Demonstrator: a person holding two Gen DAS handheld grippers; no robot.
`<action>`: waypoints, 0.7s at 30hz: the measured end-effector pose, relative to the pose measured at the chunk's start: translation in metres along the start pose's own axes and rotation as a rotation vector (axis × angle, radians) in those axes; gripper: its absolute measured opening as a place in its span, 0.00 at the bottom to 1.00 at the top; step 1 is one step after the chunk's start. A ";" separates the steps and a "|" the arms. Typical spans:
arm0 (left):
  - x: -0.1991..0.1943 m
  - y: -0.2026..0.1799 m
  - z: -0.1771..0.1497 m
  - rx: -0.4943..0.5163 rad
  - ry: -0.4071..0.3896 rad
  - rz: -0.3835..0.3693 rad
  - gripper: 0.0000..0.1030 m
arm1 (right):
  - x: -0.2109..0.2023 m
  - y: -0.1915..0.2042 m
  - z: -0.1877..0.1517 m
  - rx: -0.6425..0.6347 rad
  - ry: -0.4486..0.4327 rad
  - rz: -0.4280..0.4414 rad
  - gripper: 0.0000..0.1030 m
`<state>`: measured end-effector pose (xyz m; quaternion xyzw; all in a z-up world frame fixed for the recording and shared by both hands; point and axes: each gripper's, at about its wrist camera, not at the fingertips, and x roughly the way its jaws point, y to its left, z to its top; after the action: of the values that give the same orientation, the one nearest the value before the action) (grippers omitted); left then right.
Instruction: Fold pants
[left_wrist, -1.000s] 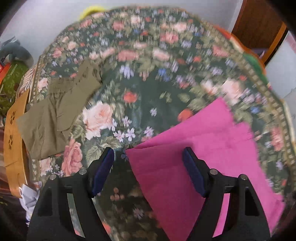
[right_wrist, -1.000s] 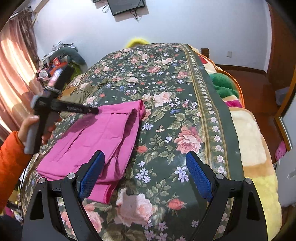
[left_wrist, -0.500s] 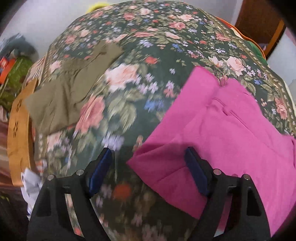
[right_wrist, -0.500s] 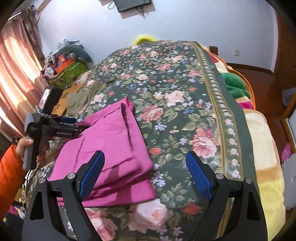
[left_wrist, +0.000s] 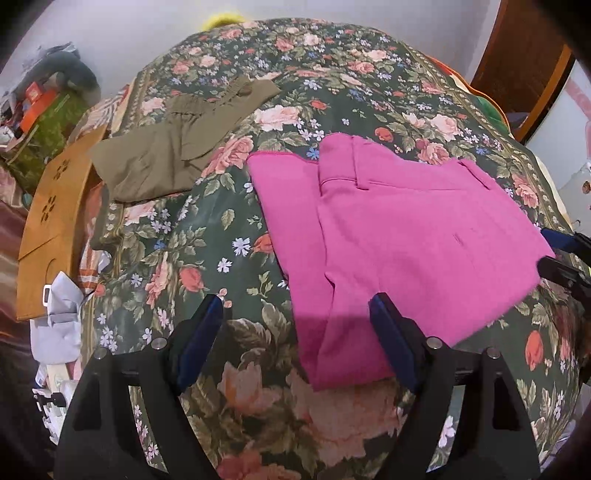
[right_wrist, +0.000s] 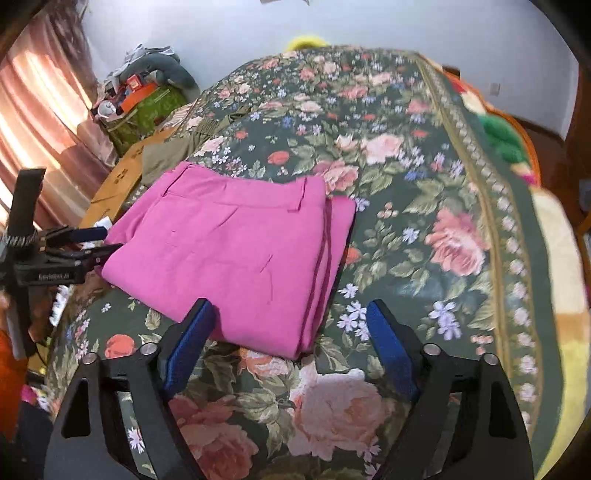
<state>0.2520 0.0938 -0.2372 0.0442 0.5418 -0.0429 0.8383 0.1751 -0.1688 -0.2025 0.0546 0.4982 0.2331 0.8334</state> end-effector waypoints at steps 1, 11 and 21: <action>-0.002 -0.001 -0.002 0.003 -0.010 0.003 0.75 | 0.000 -0.002 0.000 0.009 0.002 0.008 0.70; -0.006 -0.006 -0.016 -0.017 -0.050 0.019 0.22 | 0.006 0.003 -0.003 -0.033 0.026 0.009 0.33; -0.005 0.002 -0.028 -0.012 -0.042 0.052 0.12 | 0.007 0.005 -0.005 -0.065 0.042 -0.006 0.33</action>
<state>0.2246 0.0991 -0.2439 0.0523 0.5232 -0.0186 0.8504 0.1717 -0.1619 -0.2095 0.0212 0.5080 0.2478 0.8247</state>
